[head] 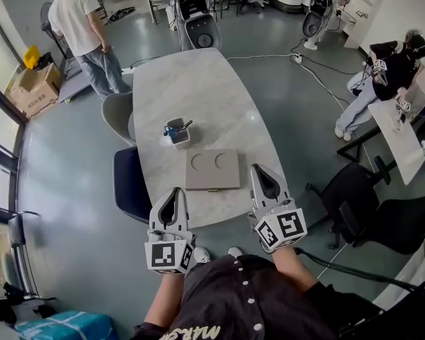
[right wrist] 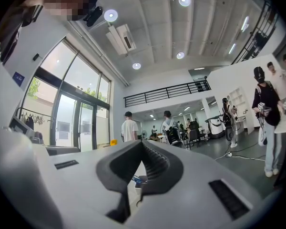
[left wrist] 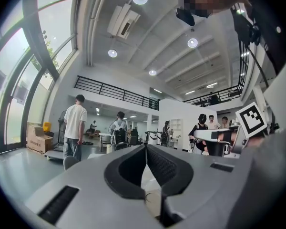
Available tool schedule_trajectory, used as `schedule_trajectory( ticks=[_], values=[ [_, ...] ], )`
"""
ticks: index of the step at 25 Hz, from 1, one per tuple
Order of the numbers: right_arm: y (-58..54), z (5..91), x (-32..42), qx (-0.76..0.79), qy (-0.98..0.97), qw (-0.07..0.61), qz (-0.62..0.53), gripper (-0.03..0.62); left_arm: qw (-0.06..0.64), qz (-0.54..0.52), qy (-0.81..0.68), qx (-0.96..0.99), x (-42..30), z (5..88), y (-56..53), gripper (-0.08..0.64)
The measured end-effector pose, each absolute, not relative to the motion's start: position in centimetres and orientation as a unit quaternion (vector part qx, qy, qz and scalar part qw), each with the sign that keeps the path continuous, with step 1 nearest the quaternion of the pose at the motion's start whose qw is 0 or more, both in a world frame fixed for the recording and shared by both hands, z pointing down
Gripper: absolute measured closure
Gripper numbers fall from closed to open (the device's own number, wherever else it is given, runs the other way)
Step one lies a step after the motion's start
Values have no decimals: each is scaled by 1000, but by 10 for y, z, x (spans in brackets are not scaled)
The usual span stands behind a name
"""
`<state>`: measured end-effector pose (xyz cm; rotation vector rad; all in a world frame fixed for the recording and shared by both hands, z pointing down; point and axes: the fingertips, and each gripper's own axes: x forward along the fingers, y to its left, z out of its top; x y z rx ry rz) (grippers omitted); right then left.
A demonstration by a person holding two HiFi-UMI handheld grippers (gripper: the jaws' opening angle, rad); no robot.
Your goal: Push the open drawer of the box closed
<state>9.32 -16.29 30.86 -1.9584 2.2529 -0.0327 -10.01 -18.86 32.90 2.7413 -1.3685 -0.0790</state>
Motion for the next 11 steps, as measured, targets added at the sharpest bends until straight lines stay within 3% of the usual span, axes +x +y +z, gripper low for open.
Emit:
schedule_trajectory(
  ticks=[11],
  values=[
    [-168, 313, 96, -652, 755, 73, -11, 595, 38, -25, -446, 894, -95, 331, -194, 541]
  ],
)
